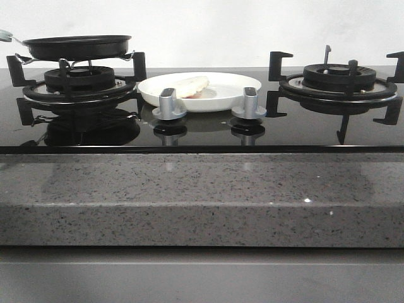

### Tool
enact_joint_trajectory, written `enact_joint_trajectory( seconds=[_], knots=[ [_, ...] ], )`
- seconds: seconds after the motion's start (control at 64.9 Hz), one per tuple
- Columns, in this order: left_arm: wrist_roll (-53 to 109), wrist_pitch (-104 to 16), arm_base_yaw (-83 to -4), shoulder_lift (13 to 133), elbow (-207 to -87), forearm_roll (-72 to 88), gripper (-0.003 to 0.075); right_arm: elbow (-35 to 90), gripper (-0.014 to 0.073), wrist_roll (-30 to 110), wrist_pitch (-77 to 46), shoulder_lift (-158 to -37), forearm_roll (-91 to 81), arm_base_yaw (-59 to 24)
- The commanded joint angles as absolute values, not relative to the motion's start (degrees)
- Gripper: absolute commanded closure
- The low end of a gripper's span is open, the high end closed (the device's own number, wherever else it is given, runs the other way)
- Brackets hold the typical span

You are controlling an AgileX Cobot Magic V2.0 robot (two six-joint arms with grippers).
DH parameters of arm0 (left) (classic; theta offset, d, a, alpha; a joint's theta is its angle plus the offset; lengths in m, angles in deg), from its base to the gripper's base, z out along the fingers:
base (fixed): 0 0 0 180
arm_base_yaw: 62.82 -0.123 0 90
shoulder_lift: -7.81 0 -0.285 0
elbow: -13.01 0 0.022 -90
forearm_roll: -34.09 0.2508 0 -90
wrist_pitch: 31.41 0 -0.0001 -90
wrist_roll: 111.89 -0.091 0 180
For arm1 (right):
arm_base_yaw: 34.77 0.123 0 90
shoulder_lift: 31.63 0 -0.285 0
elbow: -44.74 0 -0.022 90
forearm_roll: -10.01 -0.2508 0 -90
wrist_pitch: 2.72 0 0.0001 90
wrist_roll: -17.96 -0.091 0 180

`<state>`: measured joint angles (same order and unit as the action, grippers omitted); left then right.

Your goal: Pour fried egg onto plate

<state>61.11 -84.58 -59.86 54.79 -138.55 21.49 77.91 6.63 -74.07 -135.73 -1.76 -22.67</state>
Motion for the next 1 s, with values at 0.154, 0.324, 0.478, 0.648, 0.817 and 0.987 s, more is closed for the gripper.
enact_joint_trajectory(
  seconds=[0.154, 0.324, 0.478, 0.648, 0.817, 0.987],
  knots=[
    [61.6, -80.74, -59.49, 54.79, -140.08, 20.27, 0.0155, 54.73, 0.0393, 10.87, -64.98, -114.51, -0.49, -21.86],
    [61.6, -80.74, -59.49, 54.79, -140.08, 20.27, 0.0155, 37.89, 0.0393, 14.98, -61.67, -102.78, -0.49, -21.86],
    [61.6, -80.74, -59.49, 54.79, -140.08, 20.27, 0.0155, 25.82, 0.0393, 16.21, -61.52, -93.51, -0.49, -21.86],
    [61.6, -80.74, -59.49, 54.79, -140.08, 20.27, 0.0155, 16.52, 0.0393, 16.27, -60.83, -84.39, -0.49, -21.86],
    [61.6, -80.74, -59.49, 54.79, -140.08, 20.27, 0.0155, 12.55, 0.0393, 16.32, -60.58, -75.95, -0.49, -21.86],
    [61.6, -80.74, -59.49, 54.79, -140.08, 20.27, 0.0155, 12.35, 0.0393, 16.32, -60.48, -71.75, -0.49, -21.86]
  ],
)
